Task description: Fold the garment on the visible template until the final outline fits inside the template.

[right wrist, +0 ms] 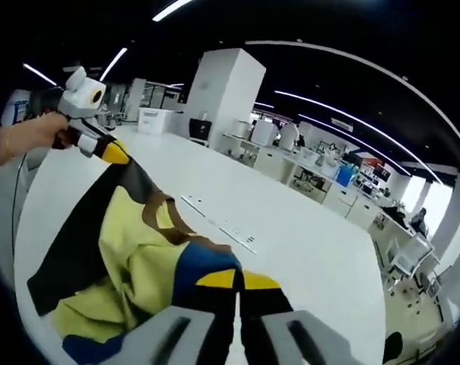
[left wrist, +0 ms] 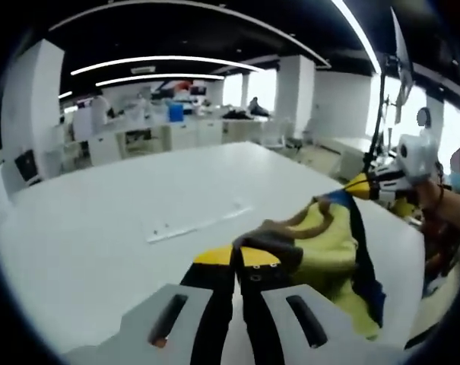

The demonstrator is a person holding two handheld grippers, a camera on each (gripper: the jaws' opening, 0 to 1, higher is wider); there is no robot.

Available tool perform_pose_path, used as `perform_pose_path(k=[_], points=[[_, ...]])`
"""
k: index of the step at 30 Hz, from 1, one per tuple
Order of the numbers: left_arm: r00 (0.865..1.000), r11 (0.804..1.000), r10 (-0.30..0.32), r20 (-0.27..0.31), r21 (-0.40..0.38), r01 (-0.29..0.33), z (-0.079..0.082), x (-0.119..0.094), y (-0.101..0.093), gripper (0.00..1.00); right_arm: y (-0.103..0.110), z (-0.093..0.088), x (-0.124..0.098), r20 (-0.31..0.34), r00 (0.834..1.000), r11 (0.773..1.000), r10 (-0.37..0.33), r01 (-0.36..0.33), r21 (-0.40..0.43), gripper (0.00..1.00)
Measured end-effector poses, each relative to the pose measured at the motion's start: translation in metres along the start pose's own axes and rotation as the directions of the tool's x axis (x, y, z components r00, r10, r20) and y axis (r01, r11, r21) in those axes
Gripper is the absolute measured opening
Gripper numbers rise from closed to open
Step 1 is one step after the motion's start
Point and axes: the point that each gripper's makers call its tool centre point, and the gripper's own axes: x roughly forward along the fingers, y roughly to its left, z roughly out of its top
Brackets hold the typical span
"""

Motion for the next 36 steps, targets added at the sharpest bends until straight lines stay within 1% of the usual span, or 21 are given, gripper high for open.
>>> perform_pose_path(k=[4,8,11,15,16,17,18,20,22,25,26,27,30,32,35,36], points=[[1.0,1.0,0.008,-0.029,0.012,-0.007,-0.003,0.015,0.012,0.0,-0.006,-0.004,0.014,-0.017,1.0,0.998,-0.003,0.004,0.066,0.0],[0.998,1.0,0.01,-0.058,0.013,-0.01,-0.008,0.032,0.025,0.0,-0.013,-0.012,0.031,-0.035,0.999,0.99,-0.014,0.019,0.142,0.0],[0.996,1.0,0.008,-0.085,0.009,-0.007,-0.014,0.045,0.033,0.0,-0.017,-0.018,0.043,-0.061,0.998,0.99,-0.023,0.031,0.137,0.0],[0.992,1.0,0.011,-0.128,0.021,-0.008,-0.024,0.061,0.043,0.0,-0.023,-0.027,0.063,-0.079,0.997,0.983,-0.017,0.031,0.183,0.0],[0.989,0.999,0.02,-0.145,0.042,-0.015,-0.028,0.067,0.047,0.0,-0.023,-0.029,0.068,-0.082,0.997,0.979,-0.008,0.025,0.2,0.0],[0.987,0.998,0.024,-0.162,0.055,-0.015,-0.032,0.07,0.049,0.0,-0.025,-0.032,0.074,-0.092,0.996,0.979,-0.01,0.029,0.2,0.0],[0.984,0.999,0.027,-0.175,0.05,-0.018,-0.035,0.075,0.051,0.0,-0.026,-0.034,0.076,-0.098,0.995,0.979,-0.011,0.03,0.202,0.0],[0.983,0.998,0.024,-0.183,0.066,-0.012,-0.039,0.083,0.055,0.0,-0.026,-0.038,0.085,-0.109,0.994,0.978,-0.007,0.029,0.206,0.0],[0.979,0.998,0.024,-0.202,0.059,-0.013,-0.044,0.088,0.059,0.0,-0.027,-0.044,0.093,-0.135,0.991,0.98,-0.003,0.03,0.197,0.0],[0.977,0.999,0.024,-0.211,0.048,-0.014,-0.05,0.099,0.066,0.0,-0.028,-0.049,0.103,-0.143,0.99,0.974,0.009,0.024,0.227,0.0],[0.976,0.999,0.024,-0.218,0.044,-0.014,-0.053,0.102,0.068,0.0,-0.032,-0.052,0.109,-0.148,0.989,0.973,0.007,0.028,0.229,0.0],[0.973,0.999,0.027,-0.231,0.041,-0.018,-0.057,0.106,0.071,0.0,-0.033,-0.054,0.112,-0.151,0.989,0.973,0.003,0.031,0.228,0.0],[0.97,0.999,0.028,-0.243,0.039,-0.019,-0.063,0.114,0.074,0.0,-0.036,-0.062,0.121,-0.175,0.985,0.973,0.004,0.036,0.229,0.0],[0.967,0.999,0.024,-0.254,0.026,-0.017,-0.067,0.12,0.076,0.0,-0.037,-0.071,0.126,-0.206,0.979,0.972,0.005,0.044,0.229,0.0],[0.96,0.999,0.03,-0.278,0.052,-0.016,-0.075,0.128,0.078,0.0,-0.038,-0.08,0.132,-0.22,0.976,0.967,0.005,0.051,0.249,0.0],[0.955,0.998,0.035,-0.295,0.056,-0.019,-0.079,0.13,0.08,0.0,-0.039,-0.081,0.133,-0.22,0.976,0.966,0.005,0.053,0.254,0.0]])
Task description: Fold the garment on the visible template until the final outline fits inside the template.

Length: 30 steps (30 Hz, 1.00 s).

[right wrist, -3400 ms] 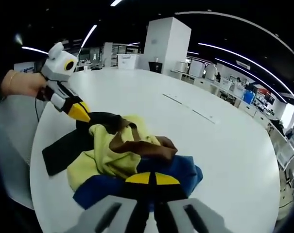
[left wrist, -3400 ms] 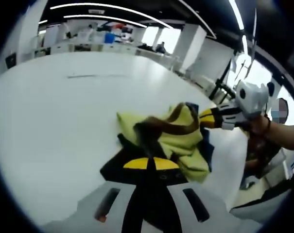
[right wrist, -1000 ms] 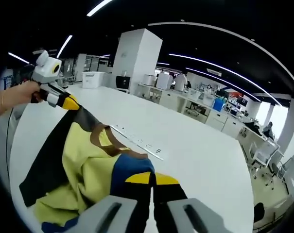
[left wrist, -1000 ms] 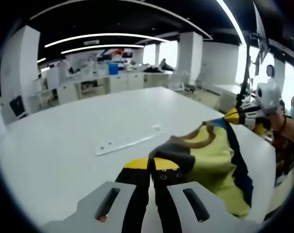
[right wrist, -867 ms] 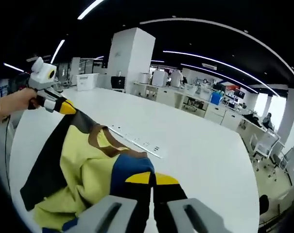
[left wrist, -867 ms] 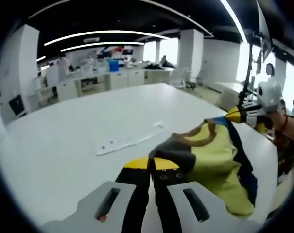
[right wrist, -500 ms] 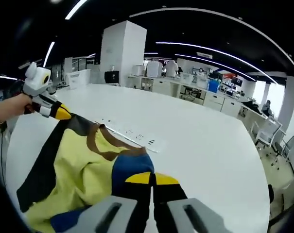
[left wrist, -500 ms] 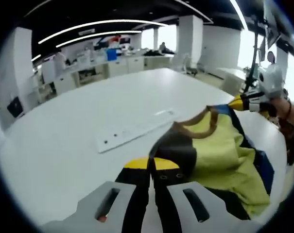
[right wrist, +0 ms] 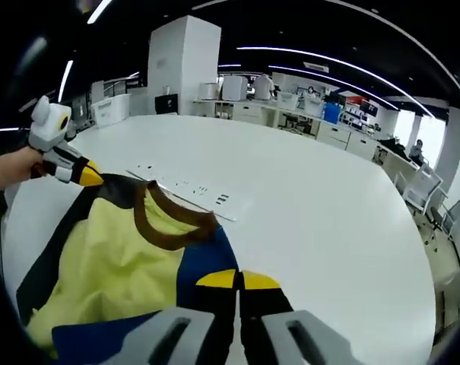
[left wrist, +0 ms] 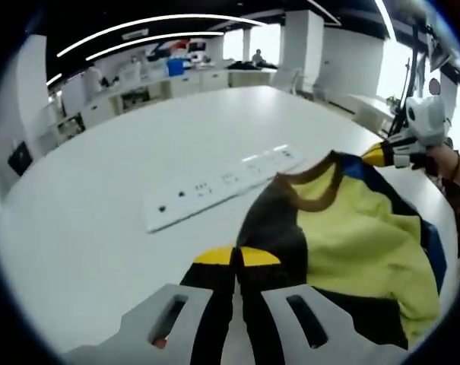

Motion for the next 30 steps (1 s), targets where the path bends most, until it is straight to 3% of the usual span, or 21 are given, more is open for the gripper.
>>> perform_pose_path(k=[9,14,22,25,28,30], points=[[0.999,0.999,0.038,0.009,-0.003,-0.038,-0.007,0.012,0.01,0.0,-0.003,-0.006,0.016,-0.021,0.999,0.999,-0.035,0.035,0.032,0.0],[0.999,0.998,0.052,-0.013,0.019,-0.052,-0.016,0.015,0.01,0.0,-0.002,-0.011,0.022,-0.039,0.998,0.998,-0.055,0.056,0.025,0.0],[0.998,0.998,0.055,-0.016,0.042,-0.054,-0.016,0.017,0.011,0.0,-0.002,-0.014,0.022,-0.047,0.997,0.998,-0.06,0.061,0.006,0.0],[0.997,0.997,0.073,-0.012,0.024,-0.073,-0.014,0.018,0.013,0.0,-0.003,-0.016,0.023,-0.053,0.997,0.997,-0.062,0.064,0.046,0.0],[0.992,0.991,0.127,-0.01,0.036,-0.127,-0.01,0.016,0.019,0.12,-0.005,-0.015,0.022,-0.055,0.996,0.994,-0.073,0.077,0.078,0.0],[0.99,0.99,0.137,0.009,0.032,-0.138,-0.004,0.01,0.02,0.2,-0.006,-0.011,0.019,-0.047,0.996,0.993,-0.074,0.078,0.093,0.1]])
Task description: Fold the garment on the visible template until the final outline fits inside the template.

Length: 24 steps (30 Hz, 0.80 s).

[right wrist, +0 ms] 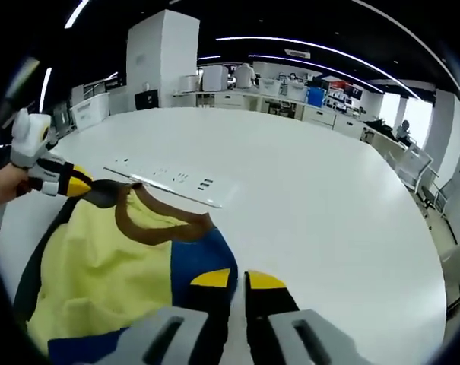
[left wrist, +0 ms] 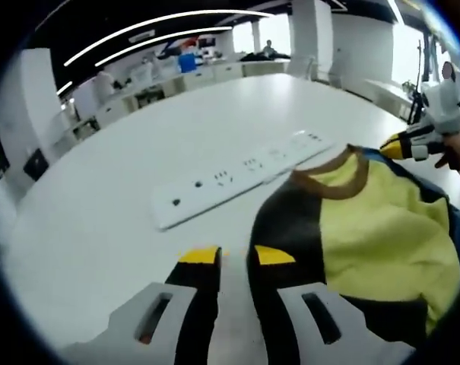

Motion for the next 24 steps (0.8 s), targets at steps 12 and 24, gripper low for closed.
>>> perform_pose_path(k=[12,24], points=[[0.995,0.999,-0.035,0.091,0.016,0.034,0.024,-0.053,-0.018,0.55,0.014,0.018,-0.044,0.038,0.997,0.994,0.071,-0.074,0.085,0.4],[0.984,0.994,-0.106,0.142,-0.01,0.109,0.017,-0.105,-0.057,0.77,0.063,0.013,-0.106,0.054,0.981,0.981,0.188,-0.19,0.027,0.53]])
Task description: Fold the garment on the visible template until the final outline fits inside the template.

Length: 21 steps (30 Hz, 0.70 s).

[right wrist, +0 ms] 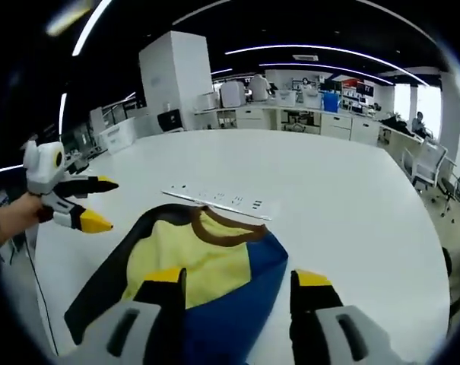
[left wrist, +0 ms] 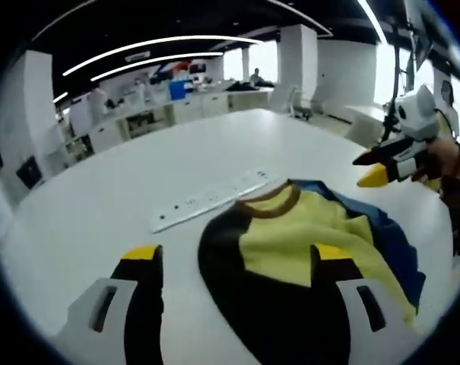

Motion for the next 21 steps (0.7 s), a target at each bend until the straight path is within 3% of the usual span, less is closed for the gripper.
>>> perform_pose_path(k=[6,11,21], points=[[1.0,1.0,-0.019,0.001,-0.002,0.019,-0.007,-0.015,-0.023,0.76,0.02,-0.008,-0.016,-0.005,1.0,0.998,0.019,-0.019,-0.055,0.51],[1.0,1.0,-0.008,0.011,0.004,0.008,-0.012,-0.024,-0.031,0.74,0.033,-0.019,-0.025,-0.014,0.999,0.997,0.032,-0.033,-0.07,0.48],[1.0,1.0,-0.001,-0.019,0.009,0.001,-0.04,-0.024,-0.058,0.66,0.054,-0.048,-0.029,-0.051,0.998,0.992,0.042,-0.048,-0.117,0.43]])
